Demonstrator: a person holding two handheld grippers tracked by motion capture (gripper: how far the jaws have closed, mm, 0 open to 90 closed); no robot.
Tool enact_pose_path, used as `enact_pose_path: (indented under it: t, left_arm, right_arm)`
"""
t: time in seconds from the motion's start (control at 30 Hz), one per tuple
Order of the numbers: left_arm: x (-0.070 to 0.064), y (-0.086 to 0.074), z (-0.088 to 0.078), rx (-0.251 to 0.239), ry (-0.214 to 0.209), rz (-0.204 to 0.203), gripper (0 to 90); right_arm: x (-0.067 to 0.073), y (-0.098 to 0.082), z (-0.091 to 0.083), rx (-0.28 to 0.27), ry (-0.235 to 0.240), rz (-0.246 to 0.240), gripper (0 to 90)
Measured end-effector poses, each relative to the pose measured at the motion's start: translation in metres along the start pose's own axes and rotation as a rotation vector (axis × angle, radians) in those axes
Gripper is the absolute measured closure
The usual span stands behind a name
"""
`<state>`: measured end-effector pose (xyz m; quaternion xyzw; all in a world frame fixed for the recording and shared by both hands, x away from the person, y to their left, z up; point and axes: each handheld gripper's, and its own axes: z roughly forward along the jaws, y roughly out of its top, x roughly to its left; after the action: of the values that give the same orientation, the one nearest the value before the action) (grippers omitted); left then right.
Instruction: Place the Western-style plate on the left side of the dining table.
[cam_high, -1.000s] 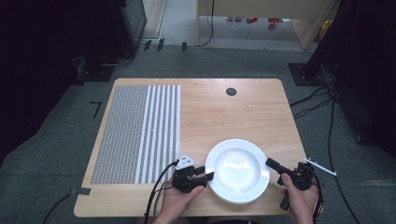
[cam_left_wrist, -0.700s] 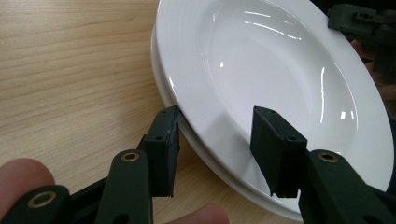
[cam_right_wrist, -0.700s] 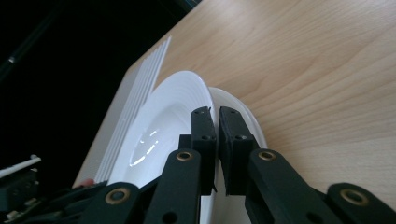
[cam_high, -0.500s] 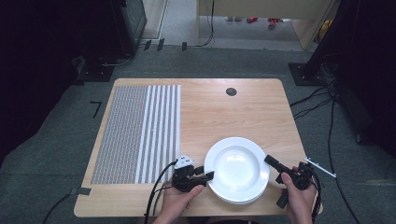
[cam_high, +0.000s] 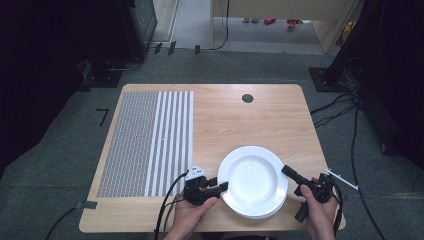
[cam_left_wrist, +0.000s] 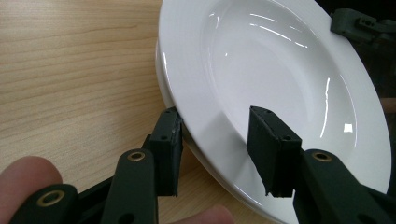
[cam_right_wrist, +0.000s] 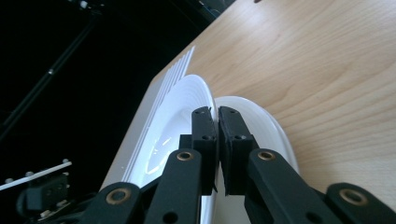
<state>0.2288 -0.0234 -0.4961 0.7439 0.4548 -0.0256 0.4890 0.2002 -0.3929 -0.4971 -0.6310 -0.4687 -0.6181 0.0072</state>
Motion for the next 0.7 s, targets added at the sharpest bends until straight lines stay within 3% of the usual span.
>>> enact_pose_path:
  t: [0.2, 0.43, 0.7]
  left_arm:
    - [0.003, 0.0, -0.002, -0.025, -0.012, -0.024, 60.4]
    - [0.012, 0.002, -0.004, -0.043, -0.071, -0.078, 66.6]
    - [0.013, 0.004, -0.01, -0.085, -0.072, -0.096, 69.9]
  right_arm:
    - [0.001, -0.002, 0.001, 0.0, -0.004, -0.006, 86.9]
    - [0.001, -0.004, 0.004, 0.001, -0.011, -0.007, 86.2]
    - [0.003, -0.007, 0.007, 0.008, 0.026, -0.006, 85.6]
